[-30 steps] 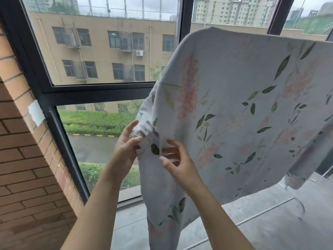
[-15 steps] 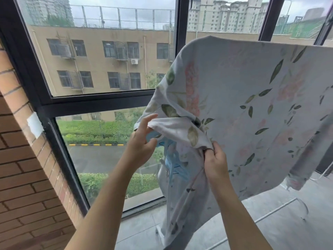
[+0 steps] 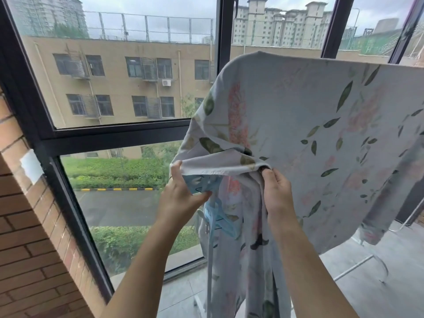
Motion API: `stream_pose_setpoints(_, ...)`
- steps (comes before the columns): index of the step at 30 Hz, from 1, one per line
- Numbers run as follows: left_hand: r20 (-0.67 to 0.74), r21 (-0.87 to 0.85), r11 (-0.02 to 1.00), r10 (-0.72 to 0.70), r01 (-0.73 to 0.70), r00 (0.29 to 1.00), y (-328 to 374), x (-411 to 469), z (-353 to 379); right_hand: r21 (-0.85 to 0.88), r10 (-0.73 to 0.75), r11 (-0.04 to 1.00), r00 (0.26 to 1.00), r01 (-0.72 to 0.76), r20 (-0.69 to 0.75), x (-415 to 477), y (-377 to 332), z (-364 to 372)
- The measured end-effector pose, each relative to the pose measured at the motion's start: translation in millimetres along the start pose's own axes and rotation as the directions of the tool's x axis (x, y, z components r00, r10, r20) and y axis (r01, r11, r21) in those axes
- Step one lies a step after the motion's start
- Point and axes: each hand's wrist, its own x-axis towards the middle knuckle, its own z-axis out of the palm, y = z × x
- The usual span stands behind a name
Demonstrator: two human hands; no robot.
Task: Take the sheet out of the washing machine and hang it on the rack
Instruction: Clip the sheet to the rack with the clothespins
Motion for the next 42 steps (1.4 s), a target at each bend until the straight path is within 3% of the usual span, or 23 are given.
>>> stream_pose_setpoints(8,-0.087,-0.044,0.986,0.156,-0.16,0.984,14.3,4.4,-47.8,0.085,-0.007,0.996,1.0,0.009,-0.016,28.3,-13.5,17.6)
stream_pose_setpoints(11,-0.038,-0.098,0.983,0.151,-0.154,0.988,13.5,-0.8,-64.4,0.152,-0.006,0.988,0.998,0.015,-0.054,39.2,-21.0,25.2)
stream_pose_setpoints(13,0.074,-0.199,0.971,0.147,-0.13,0.986,10.6,-4.8,-75.7,0.205,0.014,0.979,0.998,0.0,-0.064,42.5,-23.2,28.8)
stream_pose_setpoints(16,0.262,-0.522,0.853,0.191,-0.027,0.946,3.0,-10.9,-91.3,0.262,0.045,0.965,0.996,-0.024,-0.074,43.2,-19.9,28.6)
stream_pose_setpoints(19,0.256,-0.739,0.673,0.238,0.031,0.937,-2.4,-13.0,-97.6,0.266,0.04,0.964,0.998,-0.026,-0.046,32.8,-13.1,24.5)
stream_pose_setpoints(24,0.2,-0.854,0.507,0.11,0.118,0.974,7.9,-10.6,-59.4,0.088,-0.014,0.996,0.992,0.003,0.127,3.4,4.7,19.2)
stream_pose_setpoints(28,0.259,-0.877,0.443,0.112,0.185,0.96,23.5,-12.9,-22.1,0.189,-0.013,0.98,0.939,-0.055,0.344,-12.1,10.5,8.3)
stream_pose_setpoints(32,0.308,-0.856,0.475,0.158,0.202,0.938,34.4,-13.6,2.0,0.098,0.011,0.993,0.896,-0.061,0.444,-20.1,13.1,-10.2)
stream_pose_setpoints(37,0.35,-0.787,0.609,0.307,0.1,0.885,33.0,-17.9,12.2,0.217,-0.004,0.973,0.936,-0.078,0.351,-20.1,6.4,-24.0)
stream_pose_setpoints(40,0.32,-0.73,0.663,0.114,0.169,0.94,11.4,-22.2,21.4,0.261,-0.034,0.964,0.942,-0.058,0.335,-15.5,4.1,-28.0)
stream_pose_setpoints(42,0.217,-0.645,0.742,-0.051,0.183,0.975,-4.7,-24.8,32.1,0.253,-0.056,0.967,0.937,-0.035,0.344,-12.0,3.4,-29.4)
